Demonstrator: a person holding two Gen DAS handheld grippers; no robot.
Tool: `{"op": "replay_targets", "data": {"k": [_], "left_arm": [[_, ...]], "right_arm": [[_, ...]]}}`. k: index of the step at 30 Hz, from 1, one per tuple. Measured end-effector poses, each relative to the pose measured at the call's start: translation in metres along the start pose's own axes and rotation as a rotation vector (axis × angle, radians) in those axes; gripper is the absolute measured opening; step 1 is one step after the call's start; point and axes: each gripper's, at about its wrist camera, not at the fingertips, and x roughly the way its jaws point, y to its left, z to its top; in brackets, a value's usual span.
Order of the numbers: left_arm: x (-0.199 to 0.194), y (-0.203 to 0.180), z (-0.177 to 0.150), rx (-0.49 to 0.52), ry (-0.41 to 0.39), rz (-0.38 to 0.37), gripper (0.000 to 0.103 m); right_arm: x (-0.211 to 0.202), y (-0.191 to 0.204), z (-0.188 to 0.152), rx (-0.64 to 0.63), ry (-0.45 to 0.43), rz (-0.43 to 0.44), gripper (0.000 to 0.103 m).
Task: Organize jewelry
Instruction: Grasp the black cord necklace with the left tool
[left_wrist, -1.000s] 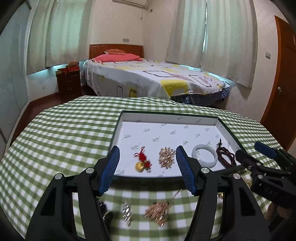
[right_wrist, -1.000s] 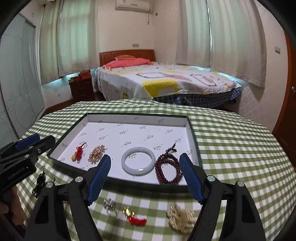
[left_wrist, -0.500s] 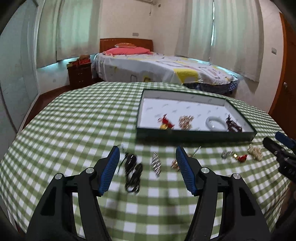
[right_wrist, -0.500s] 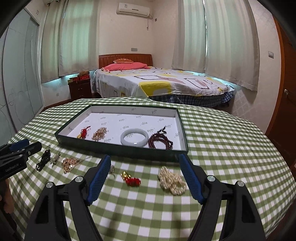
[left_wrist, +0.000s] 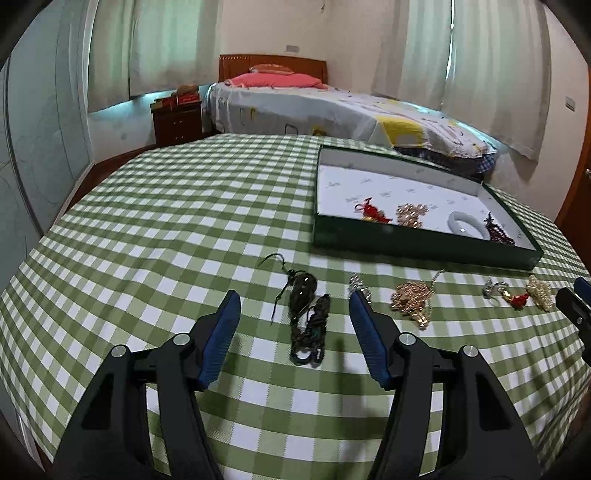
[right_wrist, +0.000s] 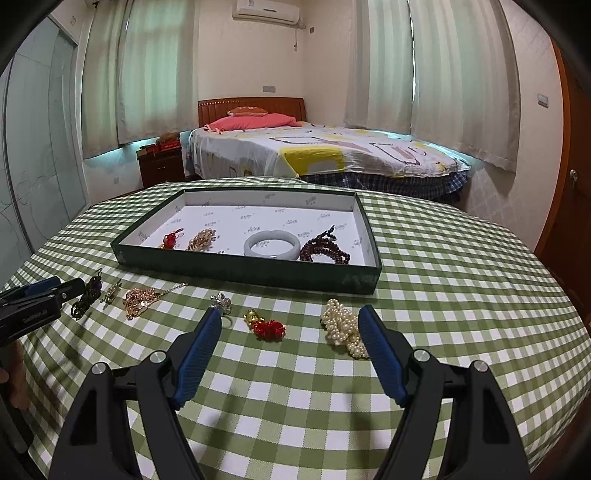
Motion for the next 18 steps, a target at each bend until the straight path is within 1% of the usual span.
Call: {"op": "replay_targets", "data": {"k": [1, 7, 9, 12, 14, 15, 16, 17, 18], "left_arm": [[0.003, 0.0, -0.001, 0.0, 0.013, -0.002, 0.054], [0.014, 0.0, 0.003, 0.008, 0.041, 0.0, 0.054], [0.02, 0.0, 0.004, 0.012, 0.055, 0.0, 0.048], [0.028, 0.0, 0.004, 0.018, 0.083, -0.001, 0.044], [0.028, -0.002, 0.003, 0.034, 0.076, 0.003, 0.041], [0.028, -0.002, 0.003, 0.037, 0.074, 0.002, 0.033], [0.028, -0.002, 0.003, 0.038, 0.072, 0.0, 0.028], [0.027, -0.002, 0.002, 0.043, 0.069, 0.002, 0.019], [0.027, -0.002, 0.002, 0.047, 0.067, 0.001, 0.017]], "right_arm": [[0.001, 0.0, -0.001, 0.002, 0.003, 0.002, 0.074], [0.003, 0.002, -0.003, 0.001, 0.015, 0.006, 0.074], [0.004, 0.002, -0.003, 0.0, 0.016, 0.004, 0.074], [0.005, 0.0, -0.003, 0.006, 0.018, 0.002, 0.074], [0.005, -0.001, -0.004, 0.01, 0.02, -0.001, 0.074], [0.006, -0.002, -0.004, 0.011, 0.022, -0.002, 0.074], [0.007, -0.003, -0.004, 0.013, 0.024, -0.004, 0.074], [0.008, -0.003, -0.004, 0.015, 0.028, -0.004, 0.074], [0.009, -0.004, -0.004, 0.017, 0.031, -0.004, 0.074]]}}
